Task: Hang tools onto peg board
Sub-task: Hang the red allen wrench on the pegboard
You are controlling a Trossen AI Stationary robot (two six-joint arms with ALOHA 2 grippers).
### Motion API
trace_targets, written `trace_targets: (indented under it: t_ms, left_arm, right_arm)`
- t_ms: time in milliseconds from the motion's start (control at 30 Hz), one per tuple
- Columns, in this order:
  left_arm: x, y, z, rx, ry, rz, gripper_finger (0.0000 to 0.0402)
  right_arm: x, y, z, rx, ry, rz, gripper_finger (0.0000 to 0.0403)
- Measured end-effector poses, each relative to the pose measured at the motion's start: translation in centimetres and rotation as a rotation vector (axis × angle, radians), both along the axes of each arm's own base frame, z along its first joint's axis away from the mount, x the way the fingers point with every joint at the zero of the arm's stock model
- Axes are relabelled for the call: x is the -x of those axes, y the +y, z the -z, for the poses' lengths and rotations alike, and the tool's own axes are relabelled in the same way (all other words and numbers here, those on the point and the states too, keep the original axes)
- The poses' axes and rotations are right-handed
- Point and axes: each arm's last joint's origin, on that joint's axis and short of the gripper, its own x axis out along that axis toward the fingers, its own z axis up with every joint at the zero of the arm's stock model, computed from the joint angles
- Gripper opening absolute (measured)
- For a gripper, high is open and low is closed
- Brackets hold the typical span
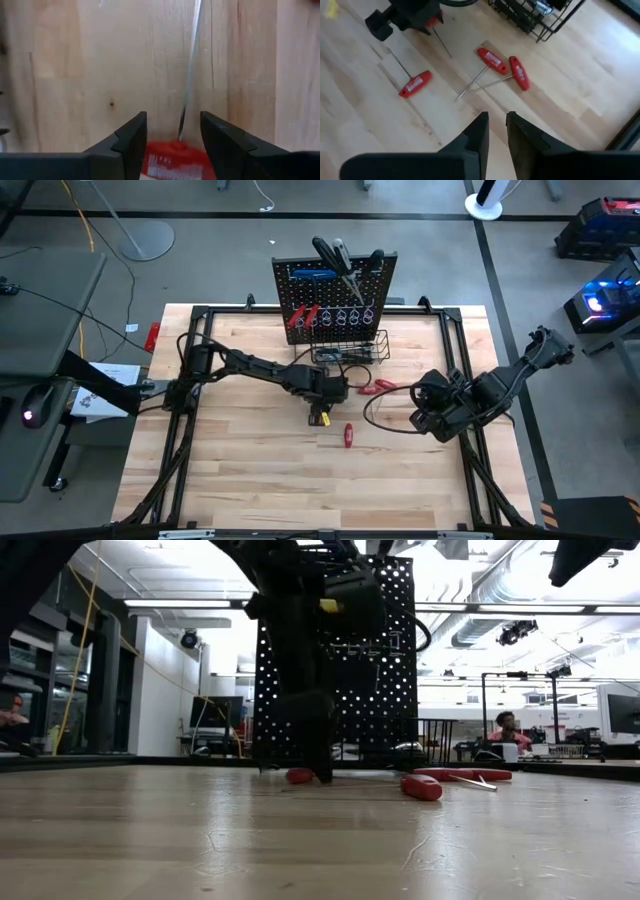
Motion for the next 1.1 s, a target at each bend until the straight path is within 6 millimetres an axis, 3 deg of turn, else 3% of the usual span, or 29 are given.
trace_targets:
  t_ms: [133,267,367,500,600,800,967,1100]
  left_arm:
    - [0.0,-0.1,1.2,0.026,0.053,0.048,0.0121]
    - [0.2,-0.6,1.9,0.062,0.094,0.056,0.0020]
    - [0.4,-1.1,1.6,0.079,0.093,0.058,0.0008]
    - [1.0,-1.9,-0.2,0.092,0.065,0.040,0.0001]
    - [1.5,-2.5,-2.7,0.124,0.001,0.011,0.0001]
    - [2.8,-4.0,-11.0,0.161,-0.304,0.002,0.0000]
    - [6.1,-4.8,-18.5,0.120,-0.571,-0.037,0.0000]
    - [8.9,-4.8,-22.1,0.016,-0.693,-0.109,0.0000]
  right_arm:
    - [-0.1,0.2,0.0,-0.057,-0.013,0.039,0.0060]
    - [-0.3,0.4,0.0,-0.120,-0.036,0.073,0.0060]
    - [-0.6,0.6,-0.1,-0.150,-0.067,0.073,0.0060]
    - [-1.2,0.8,-0.3,-0.151,-0.117,0.038,0.0060]
    - [-1.5,0.9,-0.5,-0.126,-0.160,0.004,0.0060]
    - [-2.5,0.6,-0.8,-0.067,-0.212,-0.055,0.0060]
    - [-3.8,0.3,-1.3,-0.058,-0.234,-0.212,0.0060]
    - [-5.1,-0.6,-2.0,-0.007,-0.331,-0.203,0.0060]
